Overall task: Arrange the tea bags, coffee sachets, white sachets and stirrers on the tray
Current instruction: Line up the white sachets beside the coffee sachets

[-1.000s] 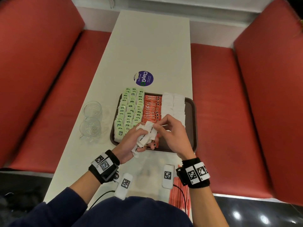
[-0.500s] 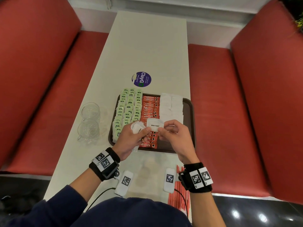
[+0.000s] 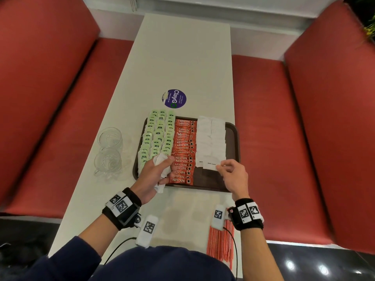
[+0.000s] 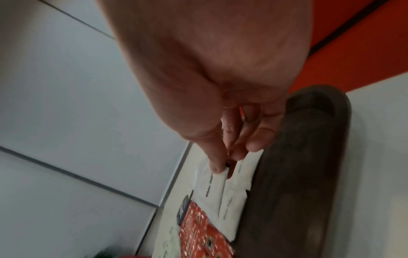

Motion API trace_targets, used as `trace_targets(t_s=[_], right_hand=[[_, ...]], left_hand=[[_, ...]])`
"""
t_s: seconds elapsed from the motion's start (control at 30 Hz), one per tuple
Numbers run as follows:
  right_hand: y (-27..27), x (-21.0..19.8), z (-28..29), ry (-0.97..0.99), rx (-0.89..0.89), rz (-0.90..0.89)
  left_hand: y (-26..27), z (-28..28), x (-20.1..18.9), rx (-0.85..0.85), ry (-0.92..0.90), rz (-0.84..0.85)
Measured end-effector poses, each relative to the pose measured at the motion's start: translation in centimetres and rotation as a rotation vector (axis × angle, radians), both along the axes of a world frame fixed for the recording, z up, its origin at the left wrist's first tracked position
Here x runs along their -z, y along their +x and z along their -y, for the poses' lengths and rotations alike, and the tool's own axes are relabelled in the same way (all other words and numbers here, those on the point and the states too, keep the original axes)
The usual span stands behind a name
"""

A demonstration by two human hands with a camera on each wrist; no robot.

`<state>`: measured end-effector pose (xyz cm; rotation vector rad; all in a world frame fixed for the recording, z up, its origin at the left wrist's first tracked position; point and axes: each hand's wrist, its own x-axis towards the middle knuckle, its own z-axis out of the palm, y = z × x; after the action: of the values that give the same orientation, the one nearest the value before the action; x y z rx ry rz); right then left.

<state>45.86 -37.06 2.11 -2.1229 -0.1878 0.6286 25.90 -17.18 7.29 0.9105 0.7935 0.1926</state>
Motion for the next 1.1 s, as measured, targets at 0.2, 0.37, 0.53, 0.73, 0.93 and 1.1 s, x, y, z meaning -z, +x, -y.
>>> trace_targets(t_s=[0.2, 0.37, 0.53, 0.73, 0.93, 1.1], right_hand=[[-1.1, 2.3, -2.1, -0.085, -0.048, 0.029], [-1.6, 2.6, -2.8, -0.158, -0.05, 0.096], [-2.4, 2.6, -3.2, -0.254, -0.068, 0.192], [-3.2, 1.2, -3.8, -0.2, -0.096, 0.339], [-4.8, -4.7, -5.6, 0.204, -0.304, 0.048], [-5.5, -7.4, -6.0, 0.287, -0.462, -0.061]], left_hand=[[-0.2, 0.0, -0.2, 0.001, -0.067, 0.002], [-0.4, -0.1, -0.1, -0.011, -0.132, 0.04], [-0.4, 0.0, 0.1, 0.008, -0.203, 0.103], [-0.5, -0.1, -0.2, 0.046, -0.268, 0.146], [-0.1, 0.7, -0.7, 0.137, -0.037, 0.091], [-0.2, 0.9, -1.5, 0.174, 0.116, 0.003]])
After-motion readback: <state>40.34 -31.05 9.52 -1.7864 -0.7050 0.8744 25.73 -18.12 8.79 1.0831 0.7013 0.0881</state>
